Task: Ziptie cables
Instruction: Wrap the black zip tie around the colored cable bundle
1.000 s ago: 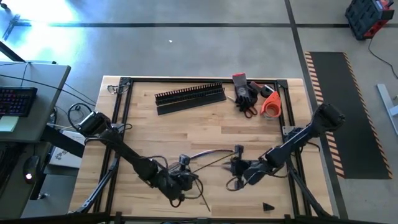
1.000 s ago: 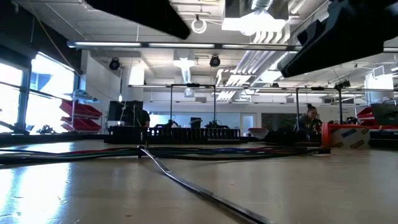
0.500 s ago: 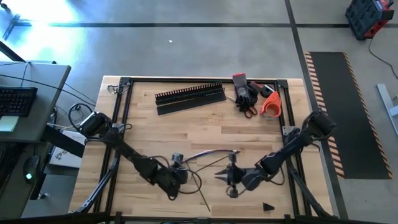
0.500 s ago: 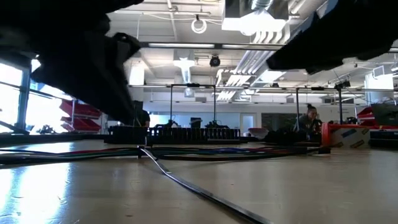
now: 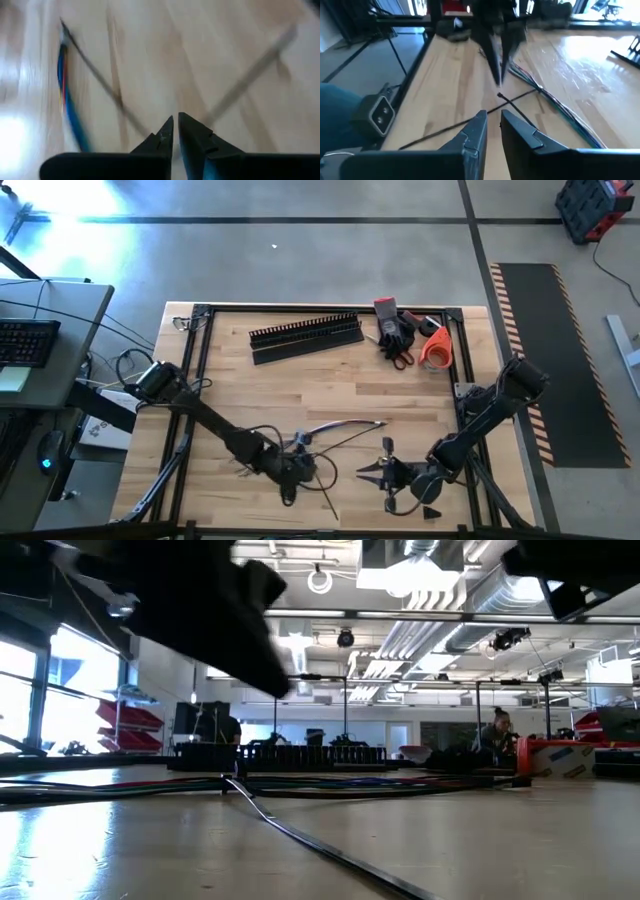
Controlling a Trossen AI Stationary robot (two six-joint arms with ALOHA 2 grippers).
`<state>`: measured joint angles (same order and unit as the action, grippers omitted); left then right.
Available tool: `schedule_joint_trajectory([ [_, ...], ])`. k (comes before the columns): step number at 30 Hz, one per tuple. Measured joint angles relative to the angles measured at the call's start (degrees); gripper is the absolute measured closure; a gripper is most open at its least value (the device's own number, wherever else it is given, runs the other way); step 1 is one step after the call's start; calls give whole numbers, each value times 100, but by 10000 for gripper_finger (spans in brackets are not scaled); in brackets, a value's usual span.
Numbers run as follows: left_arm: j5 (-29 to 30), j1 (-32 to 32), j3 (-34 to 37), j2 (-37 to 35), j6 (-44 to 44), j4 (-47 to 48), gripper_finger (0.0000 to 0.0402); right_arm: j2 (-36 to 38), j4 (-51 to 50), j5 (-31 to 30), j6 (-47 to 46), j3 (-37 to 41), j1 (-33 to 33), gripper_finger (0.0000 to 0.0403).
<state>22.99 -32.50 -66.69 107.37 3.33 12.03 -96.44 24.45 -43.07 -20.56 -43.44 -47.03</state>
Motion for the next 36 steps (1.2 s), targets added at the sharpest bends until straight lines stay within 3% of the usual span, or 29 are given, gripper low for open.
schedule_joint_trajectory([
  [3, 163, -71, -20, -172, 83, 1264, 399, -27, -6, -40, -4, 0, 27, 363],
  [7, 205, 11, 131, -146, 245, 1295, 397, -27, -5, -112, -12, 0, 64, 363],
  [10, -440, 145, 277, 200, 247, 423, 397, -29, 19, -144, 48, 0, 64, 363],
  [14, -1134, 231, 250, 754, 93, -2066, 397, -29, 17, -143, 2, 0, 64, 363],
  [16, -1204, 262, 242, 943, -163, -2848, 397, -29, 19, -141, -3, 0, 64, 363],
  [18, -995, 280, 133, 966, -389, -3040, 397, -31, 17, -87, -79, 0, 49, 363],
  [23, -614, 289, -12, 667, -522, -2552, 397, -89, 18, 662, -482, -2, 49, 363],
  [30, -347, 167, -5, 524, -319, -1658, 397, -416, -129, 2334, -469, -406, -125, 364],
  [33, -276, 121, -3, 525, -201, -1494, 397, -416, -294, 3060, -901, -726, -212, 364],
  [36, -148, 87, -3, 525, -125, -1488, 396, -472, -260, 3116, -1485, -940, -296, 363],
])
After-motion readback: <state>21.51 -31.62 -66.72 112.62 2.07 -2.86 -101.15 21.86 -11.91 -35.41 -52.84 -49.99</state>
